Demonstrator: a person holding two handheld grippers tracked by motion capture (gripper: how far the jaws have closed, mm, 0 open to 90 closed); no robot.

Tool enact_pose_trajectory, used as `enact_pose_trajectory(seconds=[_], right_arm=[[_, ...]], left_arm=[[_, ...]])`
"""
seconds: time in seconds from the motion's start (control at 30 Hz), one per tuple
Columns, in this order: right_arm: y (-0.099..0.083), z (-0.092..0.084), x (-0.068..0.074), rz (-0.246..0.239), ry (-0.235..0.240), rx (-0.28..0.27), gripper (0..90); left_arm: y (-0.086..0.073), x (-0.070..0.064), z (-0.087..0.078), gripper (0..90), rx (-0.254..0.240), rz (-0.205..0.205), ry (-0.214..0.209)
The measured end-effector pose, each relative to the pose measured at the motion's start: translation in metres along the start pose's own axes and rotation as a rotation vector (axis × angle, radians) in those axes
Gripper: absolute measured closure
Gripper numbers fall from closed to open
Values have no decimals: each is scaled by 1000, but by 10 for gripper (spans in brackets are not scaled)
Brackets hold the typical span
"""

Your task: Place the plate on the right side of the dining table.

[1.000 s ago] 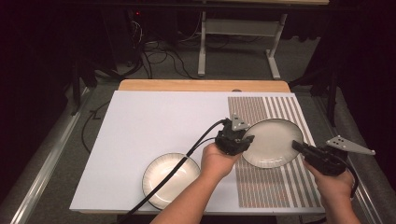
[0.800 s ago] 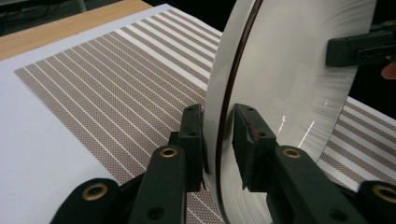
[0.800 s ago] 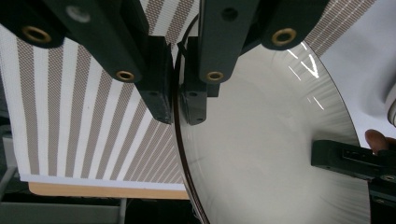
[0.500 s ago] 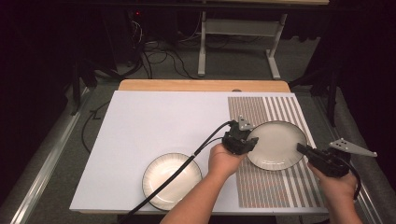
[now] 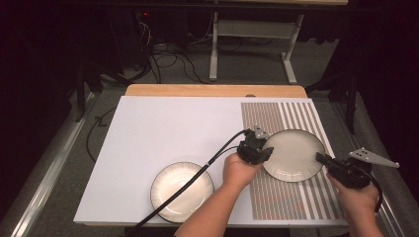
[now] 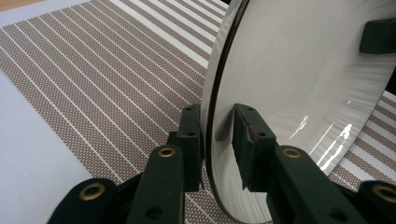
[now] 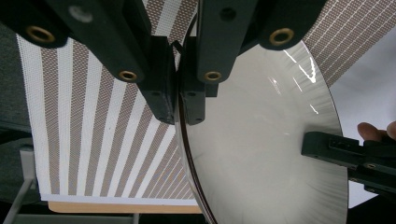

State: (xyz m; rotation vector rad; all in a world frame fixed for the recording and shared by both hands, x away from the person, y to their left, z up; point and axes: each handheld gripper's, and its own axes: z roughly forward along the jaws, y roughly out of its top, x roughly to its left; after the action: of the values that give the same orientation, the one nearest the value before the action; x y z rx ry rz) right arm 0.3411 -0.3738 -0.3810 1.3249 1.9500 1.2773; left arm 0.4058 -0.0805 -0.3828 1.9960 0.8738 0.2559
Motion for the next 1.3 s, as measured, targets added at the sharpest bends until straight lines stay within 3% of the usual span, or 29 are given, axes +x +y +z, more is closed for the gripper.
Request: enact_pose_trajectory(seconds=[0.37,0.53,0.73,1.0,1.3], right_arm=[[-2,2,-4,17,-2,11,870],[-1,3,-3,17,1,10,871],[-1,4,-4,15,-11,15,867],[1,7,-5,20,-10,20,866],[4,11,-6,25,-19,40,862]], left_arm=[[1,-1,3,738,5,7,20],[1,1,4,728,1,13,50],[6,4,-6,579,-34,25,48],[3,13,-36,437,-89,41,52],[-8,32,-86,233,-127,11,94]])
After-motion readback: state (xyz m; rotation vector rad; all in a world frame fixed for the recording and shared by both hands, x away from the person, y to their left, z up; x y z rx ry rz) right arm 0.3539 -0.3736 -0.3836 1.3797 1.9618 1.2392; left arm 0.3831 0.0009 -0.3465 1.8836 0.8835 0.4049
